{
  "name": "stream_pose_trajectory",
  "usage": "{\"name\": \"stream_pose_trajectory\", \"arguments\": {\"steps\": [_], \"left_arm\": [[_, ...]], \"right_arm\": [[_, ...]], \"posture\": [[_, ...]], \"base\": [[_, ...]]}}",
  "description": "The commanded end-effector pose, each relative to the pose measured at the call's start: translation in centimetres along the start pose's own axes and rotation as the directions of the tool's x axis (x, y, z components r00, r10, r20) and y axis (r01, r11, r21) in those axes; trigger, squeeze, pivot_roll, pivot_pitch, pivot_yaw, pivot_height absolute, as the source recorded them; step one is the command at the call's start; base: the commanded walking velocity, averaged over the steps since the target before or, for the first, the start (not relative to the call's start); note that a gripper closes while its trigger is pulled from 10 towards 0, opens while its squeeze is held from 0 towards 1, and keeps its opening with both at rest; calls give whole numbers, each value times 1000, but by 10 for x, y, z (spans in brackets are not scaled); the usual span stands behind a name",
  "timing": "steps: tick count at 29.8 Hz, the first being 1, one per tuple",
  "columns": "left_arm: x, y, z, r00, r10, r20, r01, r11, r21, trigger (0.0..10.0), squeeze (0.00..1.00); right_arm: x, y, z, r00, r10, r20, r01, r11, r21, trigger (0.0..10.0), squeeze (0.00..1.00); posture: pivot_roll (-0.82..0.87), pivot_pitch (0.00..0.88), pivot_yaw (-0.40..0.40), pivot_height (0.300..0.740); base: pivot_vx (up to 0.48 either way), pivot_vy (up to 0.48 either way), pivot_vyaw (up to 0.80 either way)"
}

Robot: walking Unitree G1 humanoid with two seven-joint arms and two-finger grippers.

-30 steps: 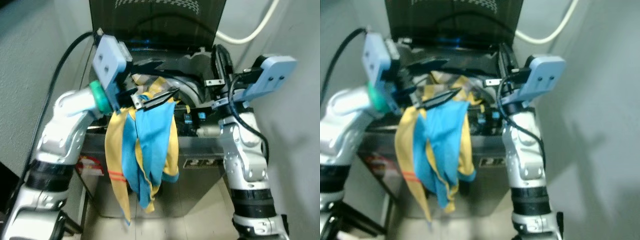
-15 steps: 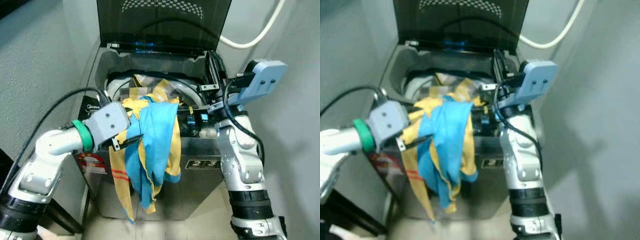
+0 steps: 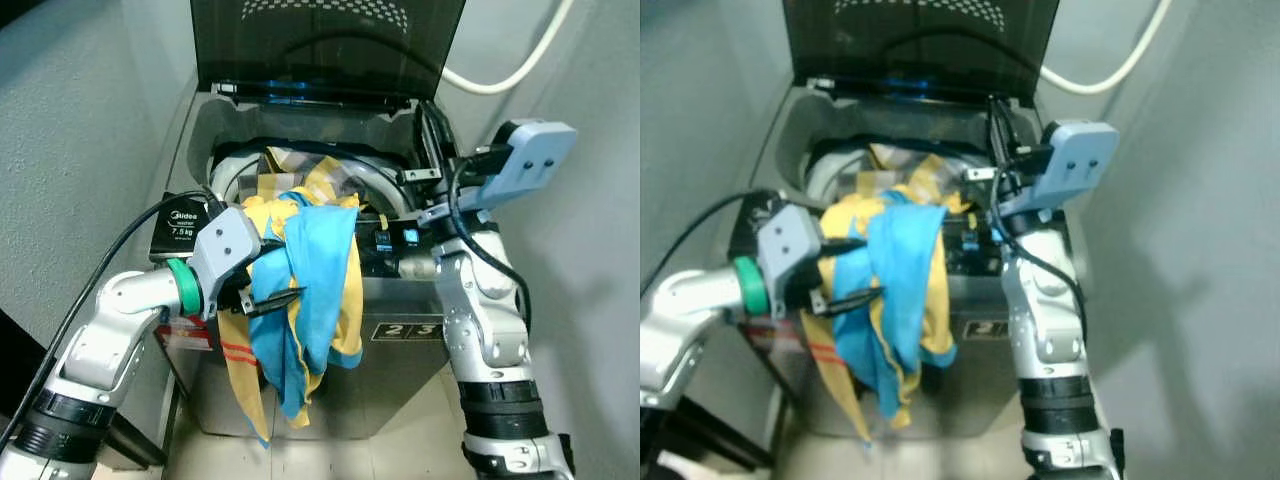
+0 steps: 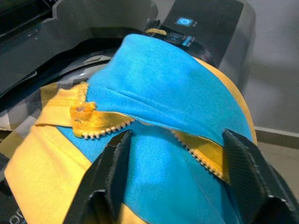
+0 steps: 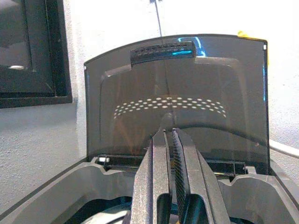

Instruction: Clothes washing

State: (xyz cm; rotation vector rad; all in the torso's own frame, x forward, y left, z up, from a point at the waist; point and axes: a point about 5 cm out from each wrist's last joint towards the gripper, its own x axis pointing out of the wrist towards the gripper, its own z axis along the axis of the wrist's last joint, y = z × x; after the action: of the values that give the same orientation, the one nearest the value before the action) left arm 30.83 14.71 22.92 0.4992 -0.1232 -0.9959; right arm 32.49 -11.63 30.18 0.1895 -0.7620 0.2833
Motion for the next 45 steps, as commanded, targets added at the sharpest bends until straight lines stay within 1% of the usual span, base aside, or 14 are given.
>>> {"name": "stream_pose_trajectory", "arguments": {"steps": [1,12,19,20,26,27,30,32,35,36,37,39,44,45], "left_arm": [[0,-7,-10,999,-31,-34,30,999,-28,0,0],[5,10,10,991,125,56,-129,987,93,0,0],[36,36,56,934,238,268,-306,917,254,0,0],[51,51,80,896,274,349,-388,866,316,10000,0],[78,80,149,797,333,503,-573,677,461,10000,0],[81,87,176,740,362,568,-657,571,492,10000,0],[81,90,190,707,371,602,-699,495,516,10000,0],[83,94,190,698,404,592,-713,476,515,10000,0],[86,98,186,695,445,564,-717,478,508,10000,0],[91,96,169,746,452,490,-655,631,415,10000,0],[95,94,157,780,431,454,-597,729,334,10000,0],[99,83,138,819,358,448,-504,822,264,10000,0],[95,74,128,824,319,468,-478,835,273,10000,0],[91,72,126,807,332,489,-504,818,277,10000,0]], "right_arm": [[-3,-4,1,1000,-11,4,11,1000,-14,10000,0],[-1,-1,0,1000,-4,3,4,1000,-5,10000,0],[-1,0,1,1000,-5,5,5,1000,-6,10000,0],[-1,0,2,1000,-7,9,7,1000,-7,10000,0],[-5,0,5,1000,-22,18,23,999,-26,10000,0],[-8,-2,8,999,-38,24,39,999,-38,10000,0],[-10,-5,10,998,-52,28,54,997,-47,10000,0],[-13,-6,11,998,-64,28,65,996,-55,10000,0],[-15,-8,11,997,-74,28,75,995,-61,10000,0],[-17,-9,11,997,-77,25,79,995,-66,10000,0],[-18,-9,11,997,-79,23,80,994,-69,10000,0],[-20,-9,10,998,-62,6,62,996,-71,10000,0],[-21,2,2,994,79,-73,-81,996,-22,10000,0],[-25,11,-3,975,188,-120,-184,982,39,10000,0]], "posture": [[76,143,-31,740],[86,144,-37,740],[70,149,-31,740],[59,151,-25,740],[7,155,16,740],[-2,157,27,740],[-8,156,35,740],[-23,156,51,740],[-23,156,51,740],[-32,154,58,740],[-32,154,58,740],[-32,156,51,740],[-15,157,36,740],[12,157,23,740]], "base": [[0,0,0],[0,0,0],[0,0,0],[0,0,0],[0,0,0],[0,0,0],[0,0,0],[0,0,0],[0,0,0],[0,0,0],[0,0,0],[0,0,0],[0,0,0],[0,0,0]]}}
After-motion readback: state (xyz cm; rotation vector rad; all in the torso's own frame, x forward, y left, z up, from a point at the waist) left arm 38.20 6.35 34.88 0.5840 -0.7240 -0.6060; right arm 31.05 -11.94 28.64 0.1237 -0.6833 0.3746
